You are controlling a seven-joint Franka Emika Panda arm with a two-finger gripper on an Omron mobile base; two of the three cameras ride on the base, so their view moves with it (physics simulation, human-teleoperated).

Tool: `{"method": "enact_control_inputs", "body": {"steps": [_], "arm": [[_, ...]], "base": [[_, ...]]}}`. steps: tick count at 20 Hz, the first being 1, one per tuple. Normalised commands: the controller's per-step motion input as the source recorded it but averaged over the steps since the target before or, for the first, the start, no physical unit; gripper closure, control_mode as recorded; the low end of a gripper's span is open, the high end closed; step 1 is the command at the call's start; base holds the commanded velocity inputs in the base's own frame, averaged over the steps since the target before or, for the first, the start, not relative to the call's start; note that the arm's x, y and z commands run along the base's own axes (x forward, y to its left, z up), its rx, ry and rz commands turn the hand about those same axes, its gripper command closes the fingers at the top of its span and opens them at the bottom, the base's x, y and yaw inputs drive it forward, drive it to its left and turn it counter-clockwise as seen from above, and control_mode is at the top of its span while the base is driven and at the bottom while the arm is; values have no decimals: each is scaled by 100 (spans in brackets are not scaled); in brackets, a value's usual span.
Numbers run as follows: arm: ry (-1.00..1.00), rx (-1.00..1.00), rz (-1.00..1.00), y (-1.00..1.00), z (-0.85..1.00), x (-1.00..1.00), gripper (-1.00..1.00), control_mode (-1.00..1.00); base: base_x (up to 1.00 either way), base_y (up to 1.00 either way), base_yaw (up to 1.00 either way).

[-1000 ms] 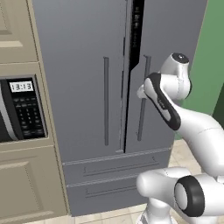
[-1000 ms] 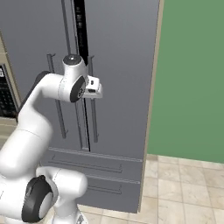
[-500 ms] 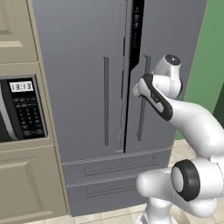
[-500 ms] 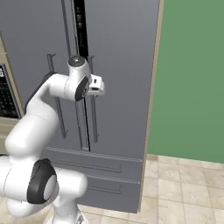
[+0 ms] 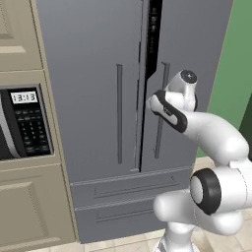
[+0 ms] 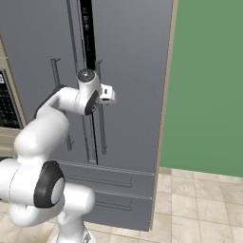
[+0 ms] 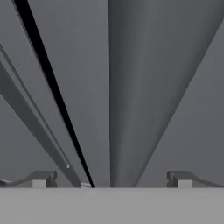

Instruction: Open the fridge, grab two sodas, and place both sodas inside the bowl with ice on the dining counter.

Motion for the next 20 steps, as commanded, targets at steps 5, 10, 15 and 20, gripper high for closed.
{"method": "enact_control_inputs", "body": {"steps": [5,10,15,20], "arm": [[0,0,0,0,-8,40,-100,-100],[0,0,0,0,-9,40,100,-100],[0,0,-1,10,-14,37,100,-100],[0,0,0,-3,-13,5,100,-100]], "base": [[0,0,0],[0,0,0],[0,0,0],[0,0,0]]}}
